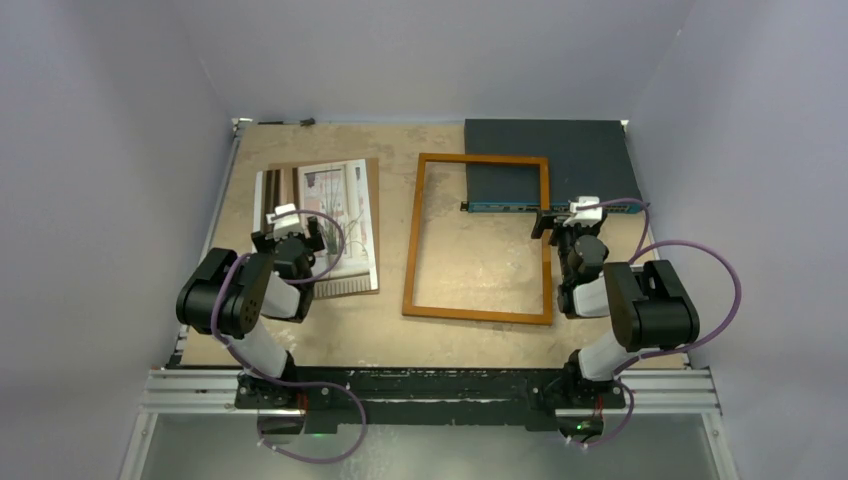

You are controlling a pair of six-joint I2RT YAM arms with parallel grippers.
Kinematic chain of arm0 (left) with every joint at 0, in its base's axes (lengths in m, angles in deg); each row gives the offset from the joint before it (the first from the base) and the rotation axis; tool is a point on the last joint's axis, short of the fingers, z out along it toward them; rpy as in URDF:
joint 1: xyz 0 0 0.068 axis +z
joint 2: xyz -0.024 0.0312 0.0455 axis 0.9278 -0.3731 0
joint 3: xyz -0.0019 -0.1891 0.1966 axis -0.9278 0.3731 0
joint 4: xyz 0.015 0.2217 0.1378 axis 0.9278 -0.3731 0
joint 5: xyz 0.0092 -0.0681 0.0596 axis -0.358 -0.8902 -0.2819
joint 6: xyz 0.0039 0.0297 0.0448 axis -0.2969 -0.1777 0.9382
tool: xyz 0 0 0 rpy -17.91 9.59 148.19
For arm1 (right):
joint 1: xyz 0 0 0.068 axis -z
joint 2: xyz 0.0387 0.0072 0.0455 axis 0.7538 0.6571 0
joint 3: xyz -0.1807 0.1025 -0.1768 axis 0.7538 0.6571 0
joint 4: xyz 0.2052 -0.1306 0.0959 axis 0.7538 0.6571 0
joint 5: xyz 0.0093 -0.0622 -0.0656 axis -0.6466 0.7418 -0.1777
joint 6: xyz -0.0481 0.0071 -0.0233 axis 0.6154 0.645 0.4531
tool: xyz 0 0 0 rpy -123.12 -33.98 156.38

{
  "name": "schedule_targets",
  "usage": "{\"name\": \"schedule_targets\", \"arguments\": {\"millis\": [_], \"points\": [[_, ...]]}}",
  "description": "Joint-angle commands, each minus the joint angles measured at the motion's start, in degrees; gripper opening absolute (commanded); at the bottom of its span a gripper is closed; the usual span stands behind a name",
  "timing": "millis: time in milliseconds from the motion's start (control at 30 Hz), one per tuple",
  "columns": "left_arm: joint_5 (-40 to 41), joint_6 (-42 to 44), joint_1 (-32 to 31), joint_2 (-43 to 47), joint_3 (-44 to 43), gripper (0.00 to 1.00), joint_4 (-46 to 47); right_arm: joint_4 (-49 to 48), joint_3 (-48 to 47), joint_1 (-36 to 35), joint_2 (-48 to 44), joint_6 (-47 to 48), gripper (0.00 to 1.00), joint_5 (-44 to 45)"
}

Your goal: Put the photo into the frame

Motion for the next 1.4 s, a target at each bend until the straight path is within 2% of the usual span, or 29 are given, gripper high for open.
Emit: {"name": "schedule_targets", "arguments": {"millis": [0,300,367,400,467,567,667,733,833,867,967,1033,1167,1300,1367], "points": [[-0.57,0.13,0.23,0.32,-0.92,1.00,2.99,-3.80,-1.33,0.00,-0.57,1.06,0.99,-0.27],[-1.62,0.35,0.28,0.62,-1.03,1.00,3.09,-3.65,-1.39,0.02,-0.65,1.03,0.99,0.10],[-2.00,0.39,0.27,2.83,-2.64,1.00,-2.04,-2.98,-2.03,-0.02,-1.92,0.17,0.99,6.27],[-1.84,0.73,0.29,4.49,-4.29,1.00,-6.68,1.60,-3.69,0.01,-3.91,-0.38,0.99,7.62],[-2.31,1.80,0.29,8.55,-10.95,1.00,-23.13,17.43,-11.03,0.04,-7.36,-1.21,0.99,8.59],[-2.92,4.57,0.39,10.29,-24.26,1.00,-45.83,36.83,-20.17,0.00,-10.32,-10.34,0.99,10.08],[-5.63,7.02,0.61,10.29,-33.66,1.00,-62.80,44.16,-24.25,0.09,-10.95,-19.58,0.99,5.99],[-8.91,7.48,1.04,11.11,-38.26,1.00,-71.50,52.04,-29.10,0.45,-9.52,-27.34,0.99,-0.08],[-11.77,7.78,1.50,14.03,-43.10,1.00,-79.90,58.75,-36.00,0.12,-7.41,-25.48,0.99,-12.09],[-12.52,7.62,1.64,14.90,-44.57,1.00,-82.14,59.65,-37.16,-1.76,-7.31,-24.21,0.99,-12.46],[-15.84,6.58,2.81,16.30,-48.84,1.00,-88.82,70.44,-43.71,-14.95,-6.28,-20.97,0.99,3.93],[-17.45,5.75,3.67,15.82,-51.78,1.00,-93.00,76.62,-47.90,-23.32,-3.54,-20.85,0.99,10.56],[-20.28,5.34,5.69,14.22,-55.77,1.00,-98.89,80.98,-51.57,-35.88,0.15,-24.28,0.99,19.15],[-23.56,5.30,9.12,12.70,-57.97,1.00,-102.22,86.03,-56.57,-42.24,4.84,-29.17,0.99,25.44],[-25.57,5.27,10.76,11.86,-59.43,1.00,-104.38,86.70,-58.90,-41.82,5.87,-33.55,0.99,20.26]]}}
